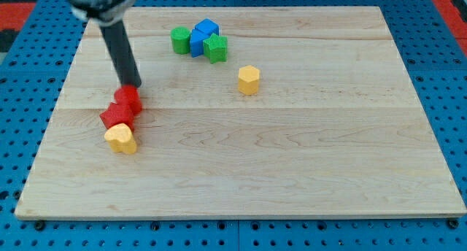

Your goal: Move the yellow hexagon right to the red circle

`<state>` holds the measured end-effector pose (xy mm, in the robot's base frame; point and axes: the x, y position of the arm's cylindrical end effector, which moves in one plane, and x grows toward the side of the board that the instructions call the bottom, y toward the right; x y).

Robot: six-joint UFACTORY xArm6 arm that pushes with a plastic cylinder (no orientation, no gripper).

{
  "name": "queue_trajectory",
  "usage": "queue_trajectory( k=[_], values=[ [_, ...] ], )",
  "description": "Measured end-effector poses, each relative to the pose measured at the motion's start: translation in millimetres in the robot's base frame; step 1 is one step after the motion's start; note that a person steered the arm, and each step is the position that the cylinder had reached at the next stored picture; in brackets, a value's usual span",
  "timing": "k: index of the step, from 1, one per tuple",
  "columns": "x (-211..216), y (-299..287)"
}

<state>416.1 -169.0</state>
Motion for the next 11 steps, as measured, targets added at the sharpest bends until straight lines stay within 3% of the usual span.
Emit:
queue_trajectory(
  k=[1, 2, 3, 4, 5, 6, 7, 9, 11],
  values=[
    [-24.5, 35.0],
    [-29.2, 150.1],
    [-60.7, 174.2],
    [-50.7, 230.0],
    [-7.7, 190.9],
    [-2.4, 143.0],
    [-38.2, 179.7],
    [1.1, 79.4],
    [27.9, 78.3]
  ],
)
